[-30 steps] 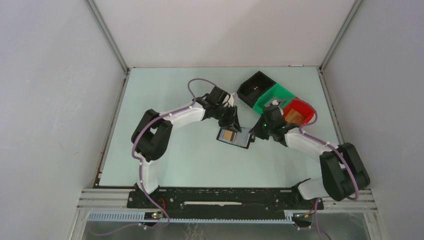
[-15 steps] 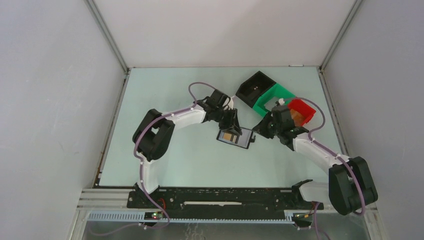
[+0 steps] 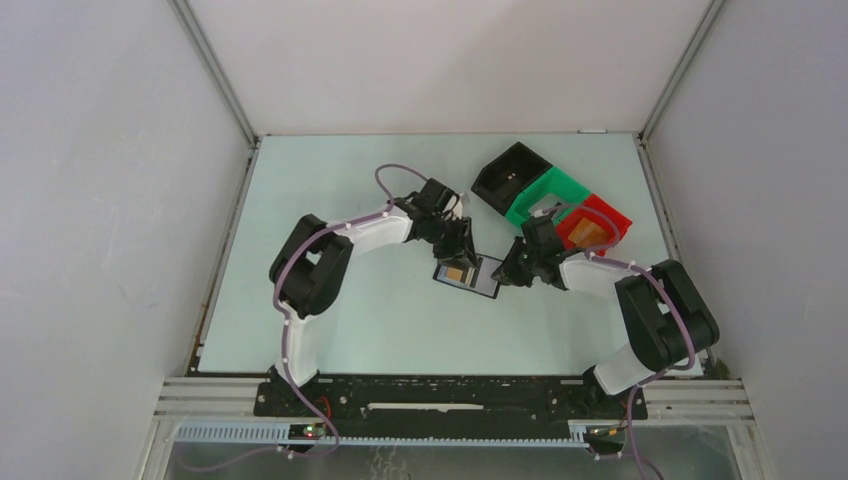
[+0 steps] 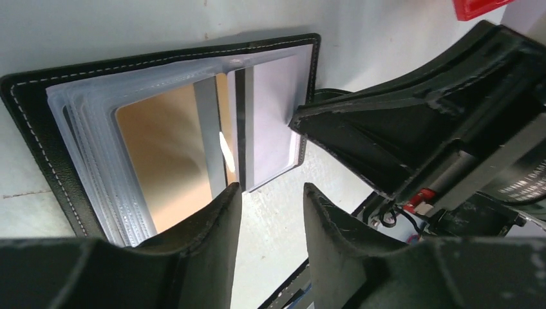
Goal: Take the credit cards out of the card holder
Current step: Remove the credit card from the card holder.
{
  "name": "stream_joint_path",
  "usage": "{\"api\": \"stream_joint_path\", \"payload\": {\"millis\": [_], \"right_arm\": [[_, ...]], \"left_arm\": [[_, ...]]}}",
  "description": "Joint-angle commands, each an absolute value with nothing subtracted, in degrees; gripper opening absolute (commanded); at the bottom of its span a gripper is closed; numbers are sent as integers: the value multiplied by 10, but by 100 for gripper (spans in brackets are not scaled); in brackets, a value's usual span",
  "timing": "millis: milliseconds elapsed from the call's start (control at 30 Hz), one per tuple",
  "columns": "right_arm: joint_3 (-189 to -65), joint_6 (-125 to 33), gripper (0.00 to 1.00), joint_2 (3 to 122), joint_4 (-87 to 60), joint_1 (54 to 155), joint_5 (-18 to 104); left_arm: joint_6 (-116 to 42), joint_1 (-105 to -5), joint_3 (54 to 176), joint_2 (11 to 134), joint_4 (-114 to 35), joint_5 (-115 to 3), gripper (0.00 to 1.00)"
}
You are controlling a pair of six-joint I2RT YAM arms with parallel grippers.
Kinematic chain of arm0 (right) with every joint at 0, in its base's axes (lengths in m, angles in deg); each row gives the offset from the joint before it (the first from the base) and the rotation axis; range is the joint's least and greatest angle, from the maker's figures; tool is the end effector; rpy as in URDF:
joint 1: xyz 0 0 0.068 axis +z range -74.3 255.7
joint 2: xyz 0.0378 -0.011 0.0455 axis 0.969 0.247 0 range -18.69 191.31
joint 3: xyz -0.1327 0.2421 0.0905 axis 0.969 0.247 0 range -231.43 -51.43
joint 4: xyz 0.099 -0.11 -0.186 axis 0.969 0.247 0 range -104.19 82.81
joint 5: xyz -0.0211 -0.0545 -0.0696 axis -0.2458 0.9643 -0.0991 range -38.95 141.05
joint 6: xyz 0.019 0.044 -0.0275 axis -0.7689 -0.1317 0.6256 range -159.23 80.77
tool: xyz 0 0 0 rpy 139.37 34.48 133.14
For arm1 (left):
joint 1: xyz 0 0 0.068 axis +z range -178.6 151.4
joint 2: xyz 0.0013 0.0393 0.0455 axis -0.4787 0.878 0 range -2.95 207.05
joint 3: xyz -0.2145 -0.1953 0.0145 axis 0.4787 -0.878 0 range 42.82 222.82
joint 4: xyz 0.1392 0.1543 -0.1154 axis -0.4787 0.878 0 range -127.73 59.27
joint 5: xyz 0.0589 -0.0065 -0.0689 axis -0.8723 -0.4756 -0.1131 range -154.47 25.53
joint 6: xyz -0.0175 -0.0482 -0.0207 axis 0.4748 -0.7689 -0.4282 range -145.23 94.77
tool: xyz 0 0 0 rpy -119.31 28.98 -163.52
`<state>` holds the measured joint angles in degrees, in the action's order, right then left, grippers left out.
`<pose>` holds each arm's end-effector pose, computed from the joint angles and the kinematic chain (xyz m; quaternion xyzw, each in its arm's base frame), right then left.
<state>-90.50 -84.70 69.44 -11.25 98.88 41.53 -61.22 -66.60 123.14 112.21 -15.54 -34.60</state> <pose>0.2442 0.1114 0.1816 0.1556 0.9297 0.2477 0.2237 0.3134 -0.2686 0.2034 0.0894 0.9251 -0.3623 0.0702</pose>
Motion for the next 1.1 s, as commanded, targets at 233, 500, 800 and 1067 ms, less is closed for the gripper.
{"api": "stream_joint_path", "payload": {"millis": [233,500,800,1067], "right_arm": [[-919,-850,17,697,-130,986,434],[-919,-853,17,717,-132,987,431],[-913,-854,17,719,-132,986,434],[-899,-850,17,715,-130,977,439]], "left_arm": [[-607,-675,1269,1141,-154,-341,49],[-613,-693,1298,1162,-153,-343,49],[-587,-692,1325,1188,-114,-407,53],[-568,-692,1320,1182,-95,-442,53]]}}
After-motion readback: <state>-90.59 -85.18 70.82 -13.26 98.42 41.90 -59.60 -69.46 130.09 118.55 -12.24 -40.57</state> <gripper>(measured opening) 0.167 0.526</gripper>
